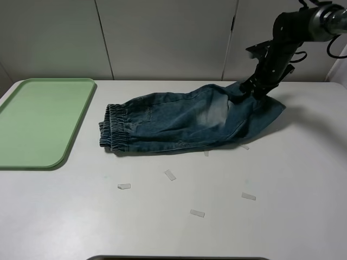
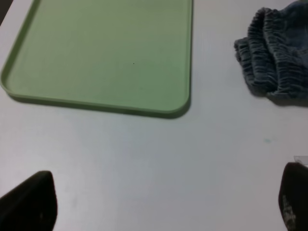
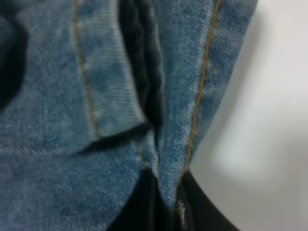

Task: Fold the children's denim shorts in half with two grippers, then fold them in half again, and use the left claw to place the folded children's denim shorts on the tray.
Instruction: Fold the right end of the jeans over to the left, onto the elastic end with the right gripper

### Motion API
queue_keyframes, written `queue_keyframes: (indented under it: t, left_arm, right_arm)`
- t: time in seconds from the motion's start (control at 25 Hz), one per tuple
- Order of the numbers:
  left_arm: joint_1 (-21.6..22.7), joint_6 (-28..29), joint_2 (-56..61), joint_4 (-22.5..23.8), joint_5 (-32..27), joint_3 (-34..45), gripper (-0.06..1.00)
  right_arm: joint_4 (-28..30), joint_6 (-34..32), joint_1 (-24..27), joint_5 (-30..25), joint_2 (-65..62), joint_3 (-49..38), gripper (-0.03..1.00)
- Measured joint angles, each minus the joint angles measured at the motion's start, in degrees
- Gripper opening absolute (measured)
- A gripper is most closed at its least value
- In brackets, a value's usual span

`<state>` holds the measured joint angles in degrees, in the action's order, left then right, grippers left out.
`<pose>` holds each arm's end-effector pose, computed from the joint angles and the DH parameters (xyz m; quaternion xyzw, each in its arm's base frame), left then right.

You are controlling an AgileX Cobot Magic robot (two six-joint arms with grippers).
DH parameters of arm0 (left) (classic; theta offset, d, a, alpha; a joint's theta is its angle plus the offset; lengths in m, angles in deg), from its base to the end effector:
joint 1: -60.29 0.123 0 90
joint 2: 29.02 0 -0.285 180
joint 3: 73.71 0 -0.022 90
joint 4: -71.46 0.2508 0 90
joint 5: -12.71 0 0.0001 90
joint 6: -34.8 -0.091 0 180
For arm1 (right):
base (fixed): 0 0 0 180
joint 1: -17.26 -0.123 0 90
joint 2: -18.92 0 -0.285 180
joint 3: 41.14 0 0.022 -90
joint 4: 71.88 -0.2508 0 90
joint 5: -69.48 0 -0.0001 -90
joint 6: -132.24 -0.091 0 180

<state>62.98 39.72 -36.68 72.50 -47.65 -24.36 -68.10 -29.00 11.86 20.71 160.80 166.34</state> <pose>-0.0034 0.0013 0.2741 -0.0570 0.8524 -0.0010 0.5198 0.4863 0.0414 0.1284 -0.2244 0.9631 -0.0445 0.1420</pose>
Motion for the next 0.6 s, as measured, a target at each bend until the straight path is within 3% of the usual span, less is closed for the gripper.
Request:
queue_keyframes:
  t: [0.6]
  left_arm:
    - [0.0,0.0,0.0,0.0,0.1,0.0,0.91]
  right_arm:
    - [7.3,-3.5,0.0,-8.6,-11.1,0.0,0.01]
